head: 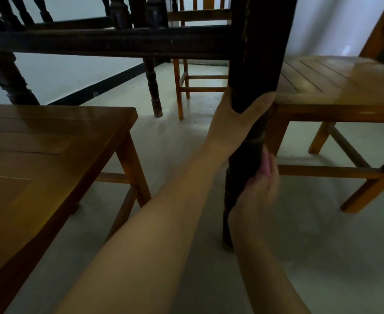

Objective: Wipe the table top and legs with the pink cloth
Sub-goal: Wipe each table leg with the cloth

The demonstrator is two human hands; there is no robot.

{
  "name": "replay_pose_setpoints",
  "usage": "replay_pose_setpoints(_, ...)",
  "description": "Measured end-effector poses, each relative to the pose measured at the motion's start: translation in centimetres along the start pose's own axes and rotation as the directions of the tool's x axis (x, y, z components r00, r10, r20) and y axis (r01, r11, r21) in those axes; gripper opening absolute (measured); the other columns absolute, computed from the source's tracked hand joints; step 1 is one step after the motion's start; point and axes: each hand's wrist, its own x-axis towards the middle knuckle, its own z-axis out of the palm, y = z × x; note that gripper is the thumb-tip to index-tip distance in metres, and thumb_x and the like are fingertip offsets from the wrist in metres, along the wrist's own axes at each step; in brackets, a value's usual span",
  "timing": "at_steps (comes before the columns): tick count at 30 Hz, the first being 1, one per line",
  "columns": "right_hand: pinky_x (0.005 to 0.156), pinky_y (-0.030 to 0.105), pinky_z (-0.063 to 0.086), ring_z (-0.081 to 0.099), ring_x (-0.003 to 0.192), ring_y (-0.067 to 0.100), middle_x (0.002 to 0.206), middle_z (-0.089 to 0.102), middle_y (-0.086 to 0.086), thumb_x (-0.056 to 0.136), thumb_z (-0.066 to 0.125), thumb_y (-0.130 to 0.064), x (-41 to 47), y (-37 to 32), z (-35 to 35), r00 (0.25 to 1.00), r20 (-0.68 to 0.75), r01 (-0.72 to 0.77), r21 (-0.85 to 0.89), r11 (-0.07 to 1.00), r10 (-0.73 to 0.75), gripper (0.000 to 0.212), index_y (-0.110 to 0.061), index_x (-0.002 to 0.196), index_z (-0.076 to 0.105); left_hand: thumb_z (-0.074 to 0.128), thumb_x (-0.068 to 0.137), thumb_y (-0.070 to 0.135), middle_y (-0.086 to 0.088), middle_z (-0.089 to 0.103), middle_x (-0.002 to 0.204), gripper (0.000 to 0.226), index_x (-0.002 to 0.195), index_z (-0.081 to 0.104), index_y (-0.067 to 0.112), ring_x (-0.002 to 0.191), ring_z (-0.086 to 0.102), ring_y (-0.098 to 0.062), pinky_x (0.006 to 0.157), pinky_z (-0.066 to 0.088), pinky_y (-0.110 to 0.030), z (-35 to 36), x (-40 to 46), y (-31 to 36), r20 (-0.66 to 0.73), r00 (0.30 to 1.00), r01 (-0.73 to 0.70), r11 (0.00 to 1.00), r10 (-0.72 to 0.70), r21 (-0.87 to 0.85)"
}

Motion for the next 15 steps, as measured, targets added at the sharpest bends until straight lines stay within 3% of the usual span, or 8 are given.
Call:
replay_pose_setpoints(2,0.094,0.019,0.046,0.047,0.119,-0.006,0.134,0.047,-0.012,0.094,0.035,-0.017,0.2,-1.2,1.9,0.981,0.040,0.190,0.005,0.982,-0.190,0.045,-0.036,0.133,0.044,0.060,0.083,0.038,-0.004,0.053,0.125,0.059,0.133,0.037,0.015,0.112,0.053,-0.017,0.093,0.044,-0.028,0.1,-0.2,0.1,-0.005,1.000,0.013,1.000,-0.013,-0.006)
replay_pose_setpoints(4,0.103,0.029,0.041,0.040,0.129,0.002,0.137,0.041,-0.014,0.088,0.033,-0.013,0.1,-0.5,2.3,0.963,0.061,0.264,-0.057,0.963,-0.261,0.054,-0.038,0.136,0.037,0.060,0.084,0.037,-0.002,0.053,0.125,0.058,0.133,0.037,0.017,0.110,0.053,-0.014,0.090,0.045,-0.026,0.0,-0.3,0.3,0.008,0.999,0.032,0.999,-0.032,-0.011)
replay_pose_setpoints(6,0.108,0.031,0.035,0.037,0.127,-0.008,0.131,0.040,-0.029,0.087,0.032,-0.007,-0.4,1.6,0.5,0.979,0.036,0.205,-0.163,0.965,-0.202,0.058,-0.037,0.137,0.037,0.060,0.083,0.039,0.003,0.052,0.126,0.059,0.134,0.036,0.019,0.104,0.052,-0.008,0.080,0.043,-0.016,-0.1,-0.4,0.7,0.028,0.998,0.053,0.999,-0.053,-0.007)
replay_pose_setpoints(8,0.110,0.029,0.031,0.039,0.120,-0.014,0.128,0.044,-0.031,0.095,0.030,-0.005,-0.9,2.4,-1.3,0.999,-0.033,0.013,-0.168,0.986,-0.019,0.050,-0.034,0.134,0.043,0.059,0.084,0.039,0.008,0.052,0.119,0.057,0.133,0.036,0.021,0.094,0.050,-0.001,0.069,0.039,-0.009,-0.3,-0.5,1.1,0.045,0.997,0.063,0.998,-0.063,-0.002)
replay_pose_setpoints(11,0.090,0.014,0.042,0.047,0.121,0.000,0.123,0.054,-0.020,0.100,0.034,-0.017,-0.4,0.0,-0.9,0.997,-0.049,-0.066,-0.117,0.991,0.061,0.037,-0.033,0.128,0.050,0.059,0.084,0.039,0.007,0.055,0.114,0.057,0.132,0.038,0.019,0.093,0.054,-0.002,0.071,0.043,-0.012,-0.5,-0.5,1.3,0.060,0.995,0.075,0.997,-0.075,0.001)
replay_pose_setpoints(13,0.082,0.011,0.046,0.049,0.116,-0.005,0.123,0.053,-0.019,0.098,0.035,-0.023,0.3,-2.4,1.5,0.996,0.050,0.082,-0.062,0.995,-0.079,0.038,-0.037,0.131,0.046,0.061,0.082,0.042,0.002,0.054,0.121,0.060,0.133,0.038,0.019,0.105,0.053,-0.010,0.085,0.045,-0.023,-0.6,-0.4,1.3,0.069,0.994,0.089,0.996,-0.089,-0.004)
replay_pose_setpoints(15,0.096,0.021,0.044,0.044,0.122,-0.003,0.133,0.046,-0.015,0.093,0.035,-0.020,0.7,-4.0,3.9,0.944,0.101,0.323,-0.102,0.941,-0.313,0.045,-0.044,0.132,0.039,0.063,0.076,0.049,0.002,0.055,0.121,0.067,0.132,0.039,0.020,0.110,0.054,-0.013,0.094,0.046,-0.033,-0.7,-0.6,1.5,0.094,0.991,0.094,0.995,-0.092,-0.014)
